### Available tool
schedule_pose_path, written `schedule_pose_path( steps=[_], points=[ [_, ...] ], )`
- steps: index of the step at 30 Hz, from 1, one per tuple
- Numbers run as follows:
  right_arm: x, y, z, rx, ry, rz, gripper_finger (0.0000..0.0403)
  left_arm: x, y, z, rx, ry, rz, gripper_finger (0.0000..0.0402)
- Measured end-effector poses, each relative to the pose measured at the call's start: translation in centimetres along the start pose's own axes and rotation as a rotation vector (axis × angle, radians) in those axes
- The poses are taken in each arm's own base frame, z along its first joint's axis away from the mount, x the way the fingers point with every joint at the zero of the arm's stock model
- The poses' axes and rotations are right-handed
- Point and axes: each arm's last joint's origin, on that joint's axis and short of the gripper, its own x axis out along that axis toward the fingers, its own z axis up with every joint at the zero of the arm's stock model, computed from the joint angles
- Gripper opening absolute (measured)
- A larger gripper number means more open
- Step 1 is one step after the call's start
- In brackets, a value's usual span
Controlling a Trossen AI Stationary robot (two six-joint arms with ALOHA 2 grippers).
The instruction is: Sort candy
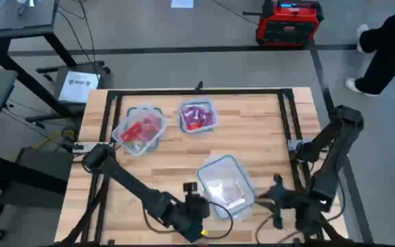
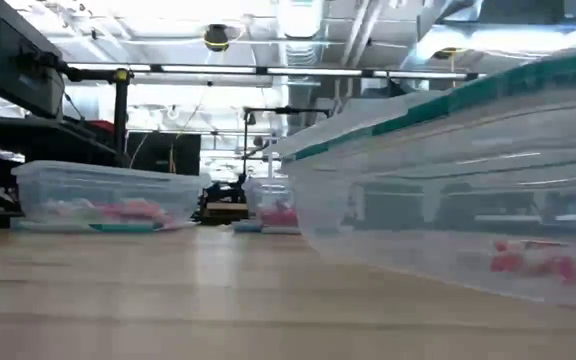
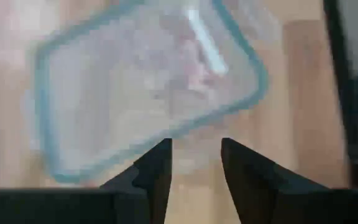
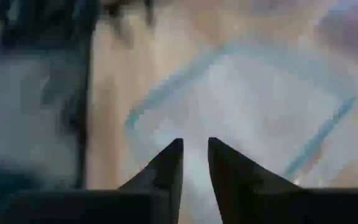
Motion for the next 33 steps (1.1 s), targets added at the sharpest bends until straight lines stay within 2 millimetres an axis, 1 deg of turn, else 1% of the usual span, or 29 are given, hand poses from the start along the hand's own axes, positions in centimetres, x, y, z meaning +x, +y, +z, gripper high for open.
schedule_pose_path(
  steps=[2, 4, 6, 7, 10, 13, 17, 19, 21, 25, 28, 30, 33],
  points=[
    [2.1, -0.4, 0.4, -0.010, -0.016, -0.083, 0.0063, 1.0, 1.6, 0.3, 0.024, 0.020, 0.030, 0.0122],
    [4.6, -0.7, 0.3, -0.001, -0.005, -0.154, 0.0063, 2.5, 3.1, 0.1, 0.040, 0.062, 0.020, 0.0117],
    [6.7, -0.8, -0.1, 0.000, 0.002, -0.205, 0.0063, 4.1, 4.1, -0.5, 0.033, 0.090, -0.025, 0.0111],
    [7.4, -0.7, -0.4, -0.004, 0.003, -0.218, 0.0063, 4.9, 4.5, -1.1, 0.030, 0.107, -0.046, 0.0108],
    [8.9, -0.5, -1.0, 0.006, 0.001, -0.240, 0.0063, 6.5, 5.3, -3.4, 0.046, 0.177, -0.054, 0.0099],
    [10.3, -0.2, -2.0, 0.022, 0.027, -0.245, 0.0063, 7.0, 6.2, -4.4, 0.040, 0.154, -0.056, 0.0096],
    [11.8, -0.1, -4.4, 0.050, 0.116, -0.261, 0.0063, 7.6, 7.0, -5.0, 0.015, 0.110, -0.095, 0.0095],
    [12.0, -0.1, -4.9, 0.055, 0.137, -0.263, 0.0063, 7.4, 7.1, -4.9, -0.030, 0.110, -0.127, 0.0095],
    [12.0, 0.0, -5.0, 0.038, 0.159, -0.258, 0.0063, 7.3, 6.8, -4.9, -0.093, 0.115, -0.147, 0.0095],
    [11.2, -0.5, -4.2, -0.089, 0.227, -0.232, 0.0064, 7.1, 5.6, -4.4, -0.274, 0.062, -0.222, 0.0095],
    [10.1, -1.2, -3.1, -0.188, 0.257, -0.215, 0.0063, 7.0, 4.9, -3.9, -0.313, 0.012, -0.285, 0.0095],
    [9.1, -1.3, -1.7, -0.184, 0.230, -0.177, 0.0063, 6.1, 5.1, -2.7, -0.284, -0.025, -0.289, 0.0095],
    [6.8, -1.4, 0.5, -0.109, 0.173, -0.107, 0.0063, 3.9, 6.1, 0.4, -0.192, -0.170, -0.279, 0.0095]
  ],
)
